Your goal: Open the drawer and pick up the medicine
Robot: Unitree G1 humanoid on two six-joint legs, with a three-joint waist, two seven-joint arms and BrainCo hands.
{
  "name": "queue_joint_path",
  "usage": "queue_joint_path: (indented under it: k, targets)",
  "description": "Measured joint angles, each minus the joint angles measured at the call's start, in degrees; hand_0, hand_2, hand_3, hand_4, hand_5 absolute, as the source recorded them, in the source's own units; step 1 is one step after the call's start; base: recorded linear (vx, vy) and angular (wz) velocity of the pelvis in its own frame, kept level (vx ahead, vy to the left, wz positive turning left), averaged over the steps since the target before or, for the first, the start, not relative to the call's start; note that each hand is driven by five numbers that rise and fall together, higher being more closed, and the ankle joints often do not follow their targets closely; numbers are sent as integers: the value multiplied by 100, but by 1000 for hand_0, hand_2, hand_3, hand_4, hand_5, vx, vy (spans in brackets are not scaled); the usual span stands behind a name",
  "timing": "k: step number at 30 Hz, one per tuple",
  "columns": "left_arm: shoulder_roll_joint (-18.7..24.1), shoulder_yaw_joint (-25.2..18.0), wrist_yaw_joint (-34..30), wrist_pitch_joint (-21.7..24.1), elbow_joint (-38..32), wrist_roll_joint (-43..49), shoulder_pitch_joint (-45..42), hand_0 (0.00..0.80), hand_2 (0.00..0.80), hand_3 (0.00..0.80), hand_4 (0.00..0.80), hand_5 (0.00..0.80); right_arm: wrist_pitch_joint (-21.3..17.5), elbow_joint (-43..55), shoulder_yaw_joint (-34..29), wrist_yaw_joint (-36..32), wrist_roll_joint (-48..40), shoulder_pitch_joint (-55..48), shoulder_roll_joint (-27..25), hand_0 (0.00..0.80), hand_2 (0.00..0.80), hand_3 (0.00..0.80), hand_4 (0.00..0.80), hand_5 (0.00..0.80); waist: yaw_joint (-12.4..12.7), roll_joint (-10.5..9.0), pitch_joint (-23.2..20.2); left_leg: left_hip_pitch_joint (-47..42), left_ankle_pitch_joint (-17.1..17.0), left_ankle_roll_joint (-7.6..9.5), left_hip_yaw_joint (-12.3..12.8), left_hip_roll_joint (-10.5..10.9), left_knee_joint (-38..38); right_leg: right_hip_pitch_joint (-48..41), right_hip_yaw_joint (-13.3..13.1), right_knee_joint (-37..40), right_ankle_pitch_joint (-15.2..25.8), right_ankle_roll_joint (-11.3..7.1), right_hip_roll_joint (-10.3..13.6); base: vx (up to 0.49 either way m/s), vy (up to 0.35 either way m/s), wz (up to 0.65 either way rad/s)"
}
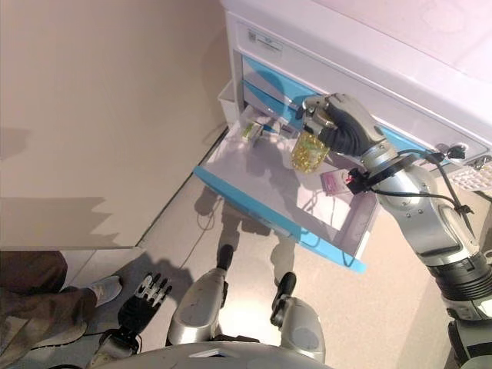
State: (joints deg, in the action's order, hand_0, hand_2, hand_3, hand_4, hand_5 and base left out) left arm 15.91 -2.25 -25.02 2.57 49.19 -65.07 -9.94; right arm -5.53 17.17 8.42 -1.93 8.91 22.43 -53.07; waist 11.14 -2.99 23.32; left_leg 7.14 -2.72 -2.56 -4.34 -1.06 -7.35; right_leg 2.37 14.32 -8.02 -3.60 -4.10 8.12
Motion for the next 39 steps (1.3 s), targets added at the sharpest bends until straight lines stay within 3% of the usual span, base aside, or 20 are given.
queue_joint_path:
  k: [15, 25, 33, 39]
  targets:
    - [-27, -174, 116, -107, 138, 224, -186, 0, 0, 0, 0, 0, 349, -114, -143, 134, -1266, 1289, -669, 800, 800, 800, 800, 800, 14, -66, -316, -371, 42, -17, 22, -30, 171, -378, -93, 256, 36, -11, -79, 65, -5, -3]
    - [22, -249, 287, -260, 226, 429, -351, 0, 0, 0, 0, 0, 660, -1622, -19, 312, -2357, 2350, -873, 800, 800, 800, 800, 800, 135, -165, -738, -596, 60, -37, 19, -71, 308, -628, -82, 455, 49, -5, -98, 78, 10, 0]
    - [62, -262, 348, -488, 229, 439, -484, 0, 0, 0, 0, 0, 956, -2629, 208, 554, -2531, 2903, -1018, 800, 800, 800, 800, 800, 151, -169, -886, -760, 60, -37, 5, -49, 403, -817, -48, 574, 52, -11, -96, 70, 19, 2]
    - [85, -262, 496, -577, 228, 439, -517, 0, 0, 0, 0, 0, 1190, -3594, 921, 574, -2290, 3458, -1437, 800, 800, 800, 800, 800, 147, -144, -999, -875, 58, -35, 7, -50, 479, -912, -39, 644, 61, -24, -94, 34, 4, 0]
